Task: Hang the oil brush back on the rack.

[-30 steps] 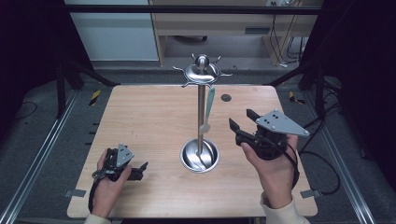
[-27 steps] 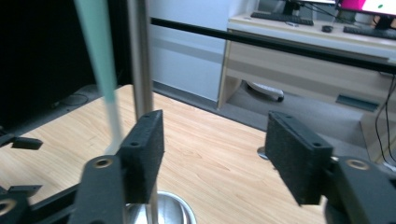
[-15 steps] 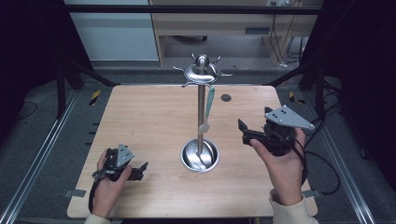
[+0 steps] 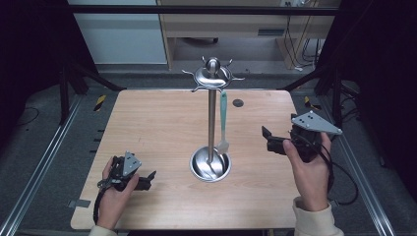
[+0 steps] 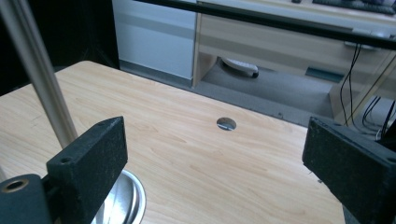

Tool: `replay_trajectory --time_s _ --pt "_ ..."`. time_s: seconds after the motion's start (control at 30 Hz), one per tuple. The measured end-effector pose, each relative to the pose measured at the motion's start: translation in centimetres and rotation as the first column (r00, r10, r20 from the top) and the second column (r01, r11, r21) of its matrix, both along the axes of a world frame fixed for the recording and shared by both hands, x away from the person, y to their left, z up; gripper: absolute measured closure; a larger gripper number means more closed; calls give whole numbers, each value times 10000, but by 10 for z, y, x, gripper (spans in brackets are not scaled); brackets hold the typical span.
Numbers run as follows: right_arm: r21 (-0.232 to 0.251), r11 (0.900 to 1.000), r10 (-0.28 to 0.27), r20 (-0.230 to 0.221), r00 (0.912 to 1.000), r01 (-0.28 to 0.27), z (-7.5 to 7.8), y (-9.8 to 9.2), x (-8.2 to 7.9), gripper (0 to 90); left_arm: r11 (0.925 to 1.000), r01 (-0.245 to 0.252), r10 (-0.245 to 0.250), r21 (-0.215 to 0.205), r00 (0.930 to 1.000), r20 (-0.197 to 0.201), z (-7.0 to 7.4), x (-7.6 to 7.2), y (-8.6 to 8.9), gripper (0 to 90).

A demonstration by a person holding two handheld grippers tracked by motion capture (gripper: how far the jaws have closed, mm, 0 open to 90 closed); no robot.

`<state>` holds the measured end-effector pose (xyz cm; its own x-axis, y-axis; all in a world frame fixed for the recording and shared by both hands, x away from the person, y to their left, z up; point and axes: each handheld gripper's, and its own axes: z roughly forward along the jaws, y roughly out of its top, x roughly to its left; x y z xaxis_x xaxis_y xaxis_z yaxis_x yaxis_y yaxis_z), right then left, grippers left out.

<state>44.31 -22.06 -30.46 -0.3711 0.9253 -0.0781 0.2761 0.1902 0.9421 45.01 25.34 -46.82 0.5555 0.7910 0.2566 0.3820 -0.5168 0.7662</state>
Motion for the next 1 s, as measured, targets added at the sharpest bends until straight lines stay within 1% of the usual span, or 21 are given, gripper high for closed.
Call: replay_trajectory --time_s 0.13,0.2,0.23,0.3,0.33,0.4,0.43,0.63,0.67,0.7,0.73,0.77,0.8,0.83,0.87,1.0 --pt "-108 9997 -242 -246 9994 239 -10 -7 7 82 10000 12 -12 -6 10000 -2 0 0 0 26" --pt "-152 9995 -297 -323 9990 292 -13 -8 8 83 10000 21 -21 -19 10000 -21 0 0 -1 26" --pt "-217 9991 -374 -456 9983 364 -19 -10 12 85 10000 11 -11 -23 10000 -19 0 0 -1 26" --pt "-264 9989 -402 -508 9979 389 -20 -11 13 86 10000 21 -21 -20 10000 -21 0 0 0 26" --pt "-256 9987 -462 -601 9971 447 -26 -13 16 87 10000 16 -16 3 10000 -19 0 0 0 25" --pt "-252 9985 -502 -673 9965 486 -28 -14 17 87 10000 13 -13 -5 10000 -19 0 0 0 26" --pt "-288 9984 -518 -804 9954 496 -32 -16 19 88 10000 16 -16 -5 10000 -20 0 0 0 25" --pt "-405 9977 -576 -1079 9925 535 -46 -20 27 92 10000 32 -32 -17 10000 -22 0 0 -1 26" --pt "-367 9979 -569 -1146 9918 530 -49 -20 28 93 10000 32 -32 -17 10000 -22 0 0 -1 25" --pt "-367 9979 -569 -1146 9918 530 -49 -20 28 93 10000 34 -34 -21 10000 -21 0 0 -1 25" --pt "-454 9977 -563 -1298 9899 507 -55 -21 31 93 10000 34 -34 -16 10000 -23 0 0 -1 26" --pt "-454 9977 -563 -1298 9899 507 -55 -21 31 93 10000 38 -38 -26 10000 -28 0 0 -1 26" --pt "-484 9976 -557 -1357 9892 495 -58 -21 33 94 10000 35 -36 -32 10000 -24 0 0 -1 26" --pt "-534 9975 -547 -1521 9868 470 -64 -21 35 94 10000 32 -32 -35 10000 -19 0 0 0 25" --pt "-534 9975 -547 -1521 9868 470 -64 -21 35 94 10000 21 -21 -26 10000 -16 0 0 0 25" --pt "-646 9970 -534 -1795 9823 423 -75 -21 40 95 10000 36 -36 -37 10000 -17 0 0 -1 25"
